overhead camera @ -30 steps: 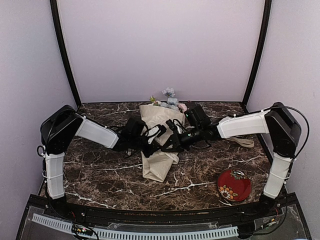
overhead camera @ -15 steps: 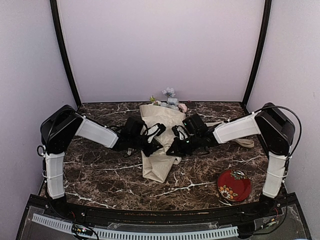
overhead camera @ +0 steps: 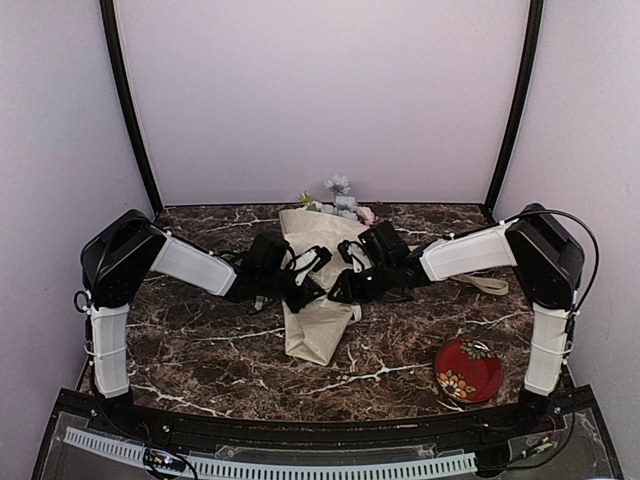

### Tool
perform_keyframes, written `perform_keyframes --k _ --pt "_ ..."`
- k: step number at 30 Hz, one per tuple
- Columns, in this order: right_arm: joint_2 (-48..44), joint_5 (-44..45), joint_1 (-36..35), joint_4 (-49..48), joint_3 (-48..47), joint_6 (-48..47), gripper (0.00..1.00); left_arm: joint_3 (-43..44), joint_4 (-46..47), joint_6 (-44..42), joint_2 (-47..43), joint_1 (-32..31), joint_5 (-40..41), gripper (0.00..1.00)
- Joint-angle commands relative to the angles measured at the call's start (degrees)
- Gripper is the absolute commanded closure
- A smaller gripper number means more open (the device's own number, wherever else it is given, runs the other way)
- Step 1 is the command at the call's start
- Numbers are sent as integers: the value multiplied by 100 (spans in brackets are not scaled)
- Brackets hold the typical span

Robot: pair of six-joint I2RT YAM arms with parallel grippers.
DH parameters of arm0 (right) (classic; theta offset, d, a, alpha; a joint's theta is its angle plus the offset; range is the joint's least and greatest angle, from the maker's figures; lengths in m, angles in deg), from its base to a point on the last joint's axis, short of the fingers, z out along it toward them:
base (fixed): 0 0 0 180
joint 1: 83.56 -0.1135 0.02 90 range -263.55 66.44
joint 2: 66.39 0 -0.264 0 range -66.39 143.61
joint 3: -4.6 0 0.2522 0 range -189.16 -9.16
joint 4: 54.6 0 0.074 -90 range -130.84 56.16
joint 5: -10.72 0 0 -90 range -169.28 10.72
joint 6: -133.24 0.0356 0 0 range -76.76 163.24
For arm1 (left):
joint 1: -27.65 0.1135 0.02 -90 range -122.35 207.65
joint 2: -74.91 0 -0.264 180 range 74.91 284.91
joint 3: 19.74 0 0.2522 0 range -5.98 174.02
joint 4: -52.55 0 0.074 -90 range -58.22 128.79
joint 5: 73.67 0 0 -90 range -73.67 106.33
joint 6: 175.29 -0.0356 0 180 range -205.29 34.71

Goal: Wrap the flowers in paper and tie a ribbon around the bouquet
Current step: Cross the ribbon over the folded bouquet.

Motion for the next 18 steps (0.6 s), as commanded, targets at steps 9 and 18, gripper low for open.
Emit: perform_keyframes --k 9,18 --pt "109 -125 -38 -63 -364 -1072 56 59 -39 93 -77 82 -75 100" --pt "219 -45 -59 -58 -158 -1536 55 82 -64 196 -52 139 -28 100"
